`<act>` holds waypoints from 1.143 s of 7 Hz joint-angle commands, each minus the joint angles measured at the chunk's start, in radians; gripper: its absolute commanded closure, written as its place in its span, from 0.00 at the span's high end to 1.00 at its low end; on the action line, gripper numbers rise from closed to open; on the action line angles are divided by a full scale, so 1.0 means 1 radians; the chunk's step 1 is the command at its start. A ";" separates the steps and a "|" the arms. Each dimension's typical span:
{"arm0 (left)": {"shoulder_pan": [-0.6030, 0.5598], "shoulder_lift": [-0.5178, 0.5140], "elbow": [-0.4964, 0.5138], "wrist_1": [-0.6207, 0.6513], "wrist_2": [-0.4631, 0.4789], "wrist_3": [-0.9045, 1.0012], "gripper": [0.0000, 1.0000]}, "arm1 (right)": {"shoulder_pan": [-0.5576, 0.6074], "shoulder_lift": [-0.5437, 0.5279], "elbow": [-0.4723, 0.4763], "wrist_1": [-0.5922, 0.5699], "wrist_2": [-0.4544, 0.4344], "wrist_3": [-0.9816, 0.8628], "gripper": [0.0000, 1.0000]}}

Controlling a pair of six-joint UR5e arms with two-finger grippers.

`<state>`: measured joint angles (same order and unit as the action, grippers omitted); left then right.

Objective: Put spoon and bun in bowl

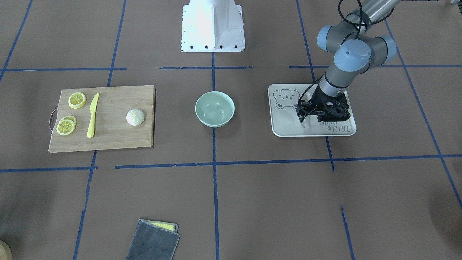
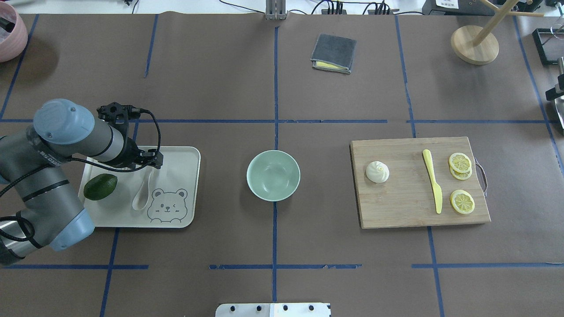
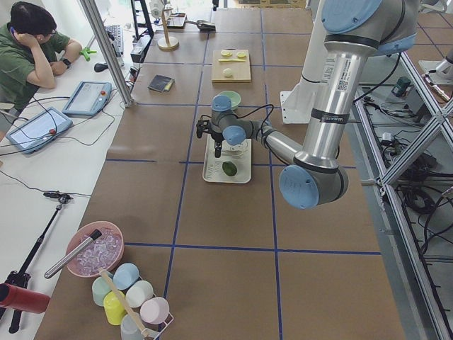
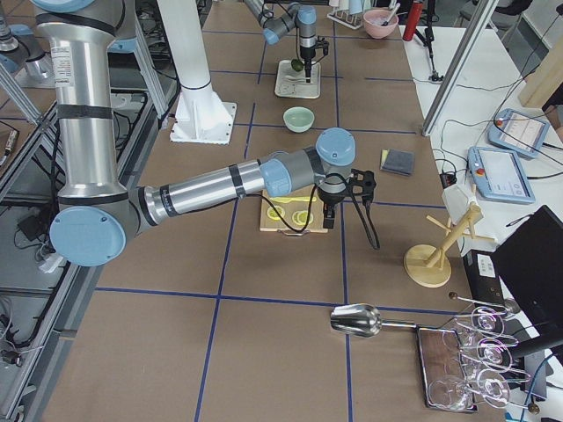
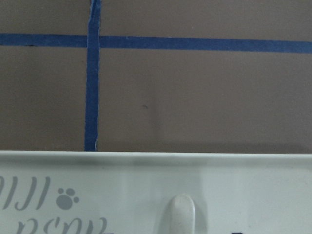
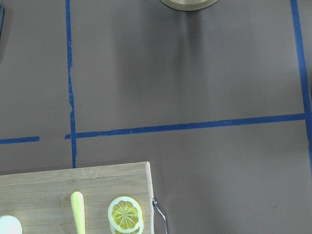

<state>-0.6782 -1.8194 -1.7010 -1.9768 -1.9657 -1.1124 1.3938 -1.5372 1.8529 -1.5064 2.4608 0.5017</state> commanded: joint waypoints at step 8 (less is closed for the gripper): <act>0.031 0.009 -0.012 0.007 0.020 -0.011 0.59 | -0.010 0.005 0.002 0.000 0.000 0.020 1.00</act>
<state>-0.6506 -1.8114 -1.7136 -1.9719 -1.9559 -1.1224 1.3849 -1.5358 1.8558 -1.5064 2.4594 0.5215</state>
